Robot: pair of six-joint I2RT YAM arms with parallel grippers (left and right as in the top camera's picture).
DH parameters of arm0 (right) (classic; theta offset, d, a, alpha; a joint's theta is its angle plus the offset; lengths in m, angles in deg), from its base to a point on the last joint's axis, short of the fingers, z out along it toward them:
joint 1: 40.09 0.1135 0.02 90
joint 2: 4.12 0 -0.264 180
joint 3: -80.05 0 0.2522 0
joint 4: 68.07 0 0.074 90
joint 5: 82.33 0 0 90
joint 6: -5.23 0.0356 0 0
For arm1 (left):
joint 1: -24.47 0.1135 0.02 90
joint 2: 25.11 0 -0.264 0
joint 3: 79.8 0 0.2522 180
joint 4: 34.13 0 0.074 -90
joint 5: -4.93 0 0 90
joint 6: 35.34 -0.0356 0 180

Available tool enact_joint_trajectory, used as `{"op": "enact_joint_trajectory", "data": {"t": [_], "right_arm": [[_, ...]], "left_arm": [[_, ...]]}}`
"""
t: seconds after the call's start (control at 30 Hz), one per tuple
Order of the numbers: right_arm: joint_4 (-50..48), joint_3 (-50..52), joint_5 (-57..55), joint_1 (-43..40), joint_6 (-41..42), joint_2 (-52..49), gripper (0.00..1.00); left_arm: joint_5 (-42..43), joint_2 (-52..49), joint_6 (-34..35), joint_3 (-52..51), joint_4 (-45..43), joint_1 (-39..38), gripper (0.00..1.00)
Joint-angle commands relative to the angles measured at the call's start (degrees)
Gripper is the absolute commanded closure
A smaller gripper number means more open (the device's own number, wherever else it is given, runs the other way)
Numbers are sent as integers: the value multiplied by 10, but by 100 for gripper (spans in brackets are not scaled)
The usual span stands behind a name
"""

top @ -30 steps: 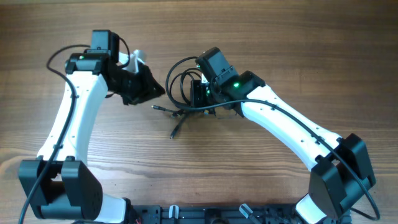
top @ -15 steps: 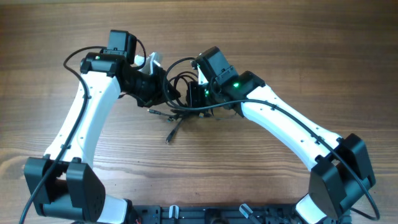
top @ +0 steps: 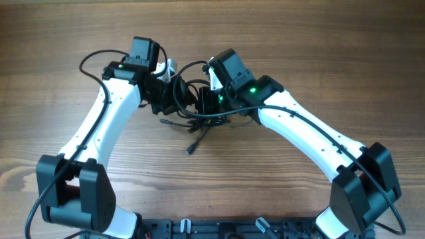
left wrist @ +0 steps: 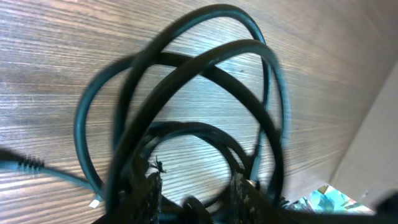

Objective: Untangle cables
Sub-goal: 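Lower the left gripper and grasp the cable beside the right gripper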

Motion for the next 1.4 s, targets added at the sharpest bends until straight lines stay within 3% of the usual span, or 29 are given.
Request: {"op": "enact_joint_trajectory", "data": {"t": [0.0,0.13,0.23,0.27,0.3,0.8,0.9,1.13,1.33,1.37], "right_arm": [[-7,-10,20,-7,-24,6,96],[-5,-10,28,-21,-24,6,96],[-5,-10,51,-34,-25,6,96],[-5,-10,59,-39,-25,6,96],[-5,-10,64,-42,-27,6,96],[6,-10,70,-51,-39,6,96],[8,-10,69,-51,-40,6,96],[8,-10,70,-51,-38,6,96],[2,-10,89,-51,-38,6,96],[-4,-10,92,-51,-38,6,96]], "left_arm": [[-28,-10,8,-36,-12,-3,62],[-56,-10,19,-51,-23,-3,73],[-78,-10,19,-51,-27,-3,86],[-87,-10,19,-51,-28,-3,95],[-91,-10,19,-51,-29,-3,96],[-166,-11,32,-52,-28,-3,96],[-105,-9,56,-51,-34,-2,96],[131,-7,64,-51,-86,19,91],[141,-7,105,-52,-79,20,89],[144,-7,113,-52,-71,20,84]]}}
